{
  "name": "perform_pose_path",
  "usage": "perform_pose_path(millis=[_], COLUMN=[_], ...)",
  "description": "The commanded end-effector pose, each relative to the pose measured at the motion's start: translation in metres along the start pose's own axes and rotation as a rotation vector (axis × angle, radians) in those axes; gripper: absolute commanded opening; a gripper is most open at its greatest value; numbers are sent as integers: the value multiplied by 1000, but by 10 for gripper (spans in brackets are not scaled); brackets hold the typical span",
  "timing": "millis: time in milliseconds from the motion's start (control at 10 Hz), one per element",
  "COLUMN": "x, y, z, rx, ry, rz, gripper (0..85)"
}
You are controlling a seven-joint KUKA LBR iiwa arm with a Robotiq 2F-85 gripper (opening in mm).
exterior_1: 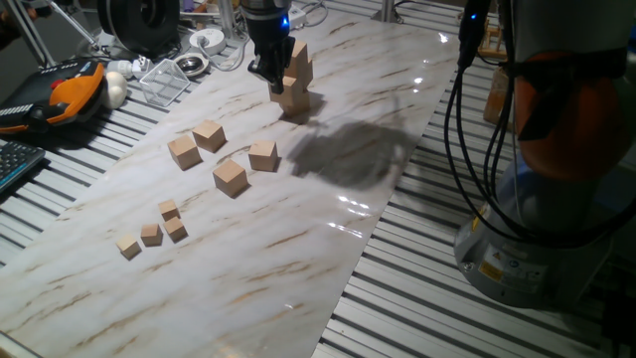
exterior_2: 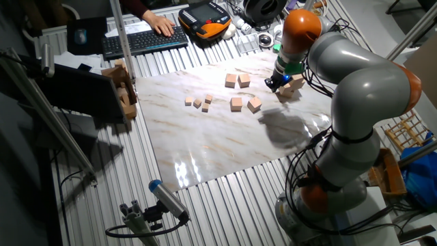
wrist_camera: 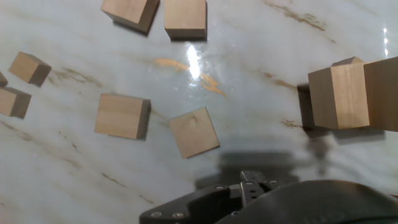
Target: Stack the blocks into a cross shape
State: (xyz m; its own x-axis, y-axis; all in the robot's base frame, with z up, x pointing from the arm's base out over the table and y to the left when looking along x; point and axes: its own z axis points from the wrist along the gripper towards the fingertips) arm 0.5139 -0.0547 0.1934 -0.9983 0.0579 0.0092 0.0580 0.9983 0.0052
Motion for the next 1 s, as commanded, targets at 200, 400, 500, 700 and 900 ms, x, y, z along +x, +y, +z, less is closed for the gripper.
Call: perform_pose_path(millis=[200,400,500,700,900], x=[0,0,0,0,0], y=[0,0,0,0,0], z=[0,1,1,1,1], rx=[12,16,19,19,19], ry=[-1,-3,-4,-6,-6], rz=[-3,-3,-3,-3,-3], gripper=[0,0,0,0,0])
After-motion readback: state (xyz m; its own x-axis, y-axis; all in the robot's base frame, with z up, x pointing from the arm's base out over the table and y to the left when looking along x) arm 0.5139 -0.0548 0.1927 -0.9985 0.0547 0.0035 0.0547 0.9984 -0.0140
